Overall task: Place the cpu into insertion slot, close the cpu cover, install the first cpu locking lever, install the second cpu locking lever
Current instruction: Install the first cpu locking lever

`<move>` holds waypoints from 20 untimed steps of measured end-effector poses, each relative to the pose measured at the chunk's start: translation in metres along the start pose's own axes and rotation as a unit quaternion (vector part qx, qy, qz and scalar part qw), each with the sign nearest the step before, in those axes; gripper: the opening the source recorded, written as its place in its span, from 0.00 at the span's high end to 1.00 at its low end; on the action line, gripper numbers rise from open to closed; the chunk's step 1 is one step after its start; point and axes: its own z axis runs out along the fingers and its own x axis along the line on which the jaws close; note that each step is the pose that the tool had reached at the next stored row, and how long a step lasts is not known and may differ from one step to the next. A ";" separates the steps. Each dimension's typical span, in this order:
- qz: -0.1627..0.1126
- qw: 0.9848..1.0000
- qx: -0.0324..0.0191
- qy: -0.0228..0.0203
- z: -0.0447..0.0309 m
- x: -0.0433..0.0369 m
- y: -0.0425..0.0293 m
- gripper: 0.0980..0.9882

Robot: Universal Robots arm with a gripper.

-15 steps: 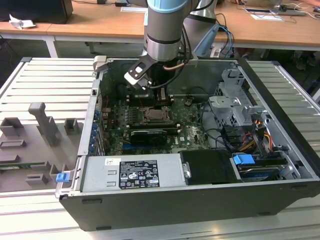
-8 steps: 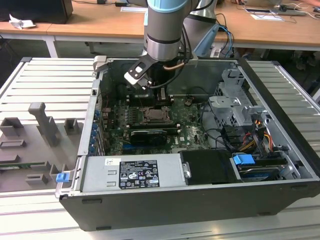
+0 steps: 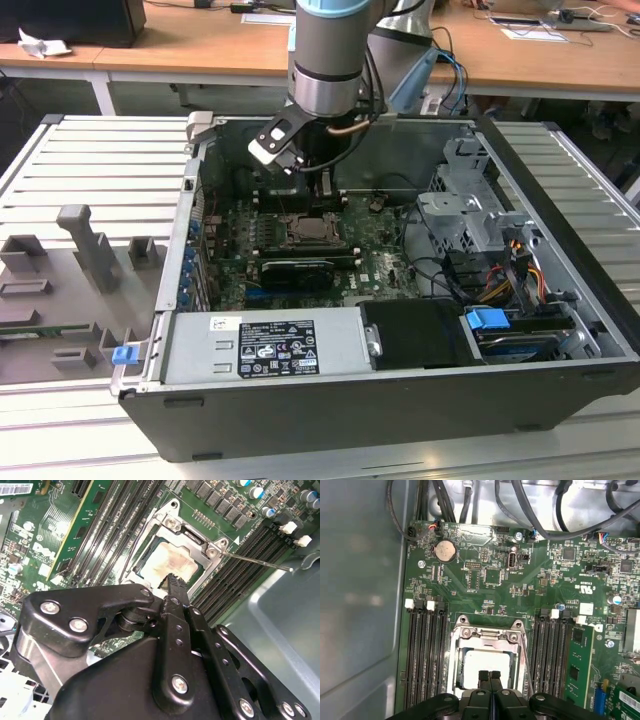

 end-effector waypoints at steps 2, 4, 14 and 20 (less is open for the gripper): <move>0.000 1.000 0.000 -0.001 -0.0061 0.0002 0.0000 0.99; 0.000 1.000 0.000 -0.002 -0.0158 0.0004 0.0000 0.99; -0.038 0.999 0.001 -0.005 -0.0362 0.0009 -0.0001 0.99; -0.109 0.994 0.002 -0.005 -0.0360 0.0009 0.0000 0.99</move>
